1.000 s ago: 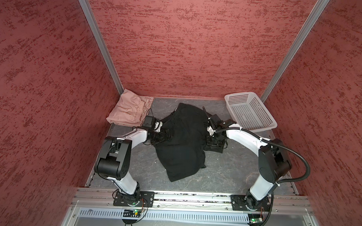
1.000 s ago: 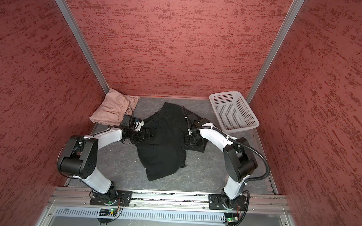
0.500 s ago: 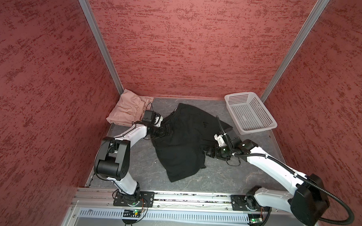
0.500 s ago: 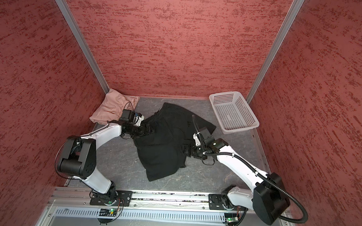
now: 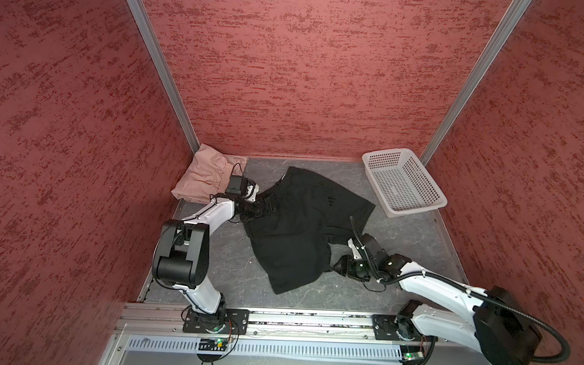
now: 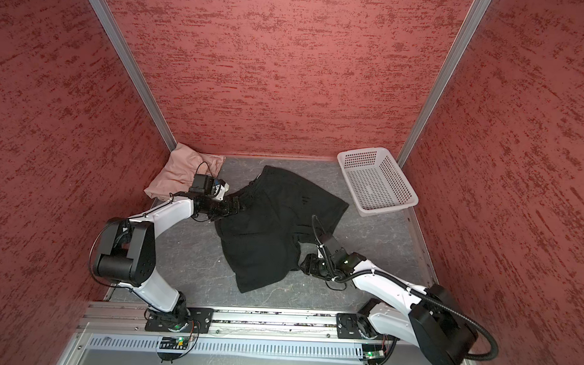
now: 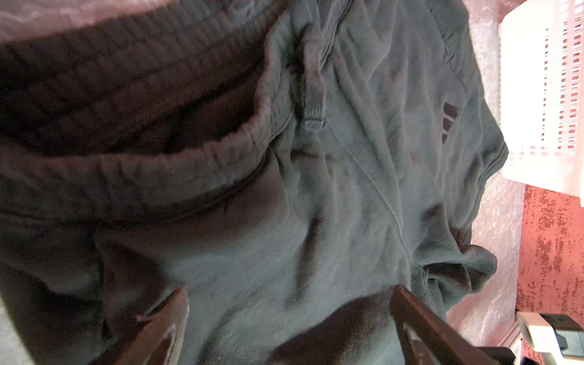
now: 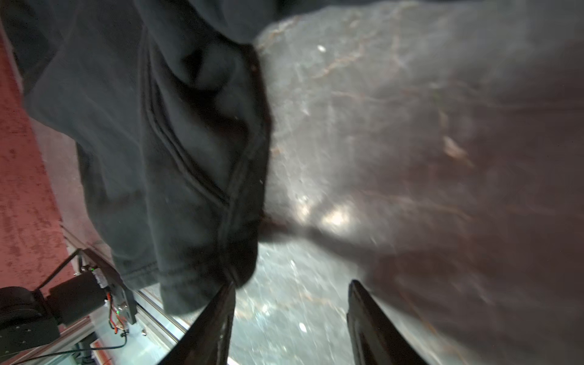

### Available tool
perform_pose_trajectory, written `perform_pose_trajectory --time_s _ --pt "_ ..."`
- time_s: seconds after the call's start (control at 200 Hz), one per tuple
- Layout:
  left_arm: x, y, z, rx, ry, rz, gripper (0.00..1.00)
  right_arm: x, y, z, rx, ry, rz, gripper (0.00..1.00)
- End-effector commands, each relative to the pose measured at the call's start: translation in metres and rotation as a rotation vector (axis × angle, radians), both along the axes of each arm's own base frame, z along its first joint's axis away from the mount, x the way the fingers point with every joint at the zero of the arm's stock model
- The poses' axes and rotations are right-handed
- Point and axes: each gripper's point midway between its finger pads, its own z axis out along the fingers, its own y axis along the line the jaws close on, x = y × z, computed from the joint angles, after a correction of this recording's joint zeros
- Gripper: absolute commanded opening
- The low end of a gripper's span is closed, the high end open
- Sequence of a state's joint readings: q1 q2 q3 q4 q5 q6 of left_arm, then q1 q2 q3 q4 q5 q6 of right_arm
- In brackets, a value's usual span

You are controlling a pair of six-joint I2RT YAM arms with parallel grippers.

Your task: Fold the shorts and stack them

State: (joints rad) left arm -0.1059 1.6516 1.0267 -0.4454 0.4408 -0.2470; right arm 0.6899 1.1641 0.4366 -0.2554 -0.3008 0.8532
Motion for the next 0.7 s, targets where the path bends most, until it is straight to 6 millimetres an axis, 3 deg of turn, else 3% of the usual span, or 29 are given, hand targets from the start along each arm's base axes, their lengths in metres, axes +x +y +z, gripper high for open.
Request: perform_pose_trajectory --time_s 0.0,0.165,0.346,0.491,0.621,0.696 --pt "-0.001 0.007 -0.013 0.02 0.02 0.012 0.99 0.021 0.03 0.024 0.152 -0.099 0.011 0.59" --pt "-0.004 0.012 -0.022 0.017 0.038 0.023 1.0 0.024 0.033 0.006 0.15 -0.075 -0.006 0.58" --pt "-0.005 0.012 -0.023 0.014 0.042 0.024 0.99 0.024 0.036 -0.011 0.152 -0.027 -0.03 0.45" --pt "-0.005 0.013 -0.026 0.011 0.053 0.028 0.99 0.025 0.043 -0.009 0.176 -0.005 -0.02 0.26" --pt "-0.007 0.013 -0.031 0.006 0.067 0.035 0.99 0.024 0.042 0.001 0.173 0.002 -0.023 0.0" --pt "-0.009 0.015 -0.034 0.007 0.078 0.046 0.99 0.023 0.035 0.012 0.125 0.001 -0.029 0.0"
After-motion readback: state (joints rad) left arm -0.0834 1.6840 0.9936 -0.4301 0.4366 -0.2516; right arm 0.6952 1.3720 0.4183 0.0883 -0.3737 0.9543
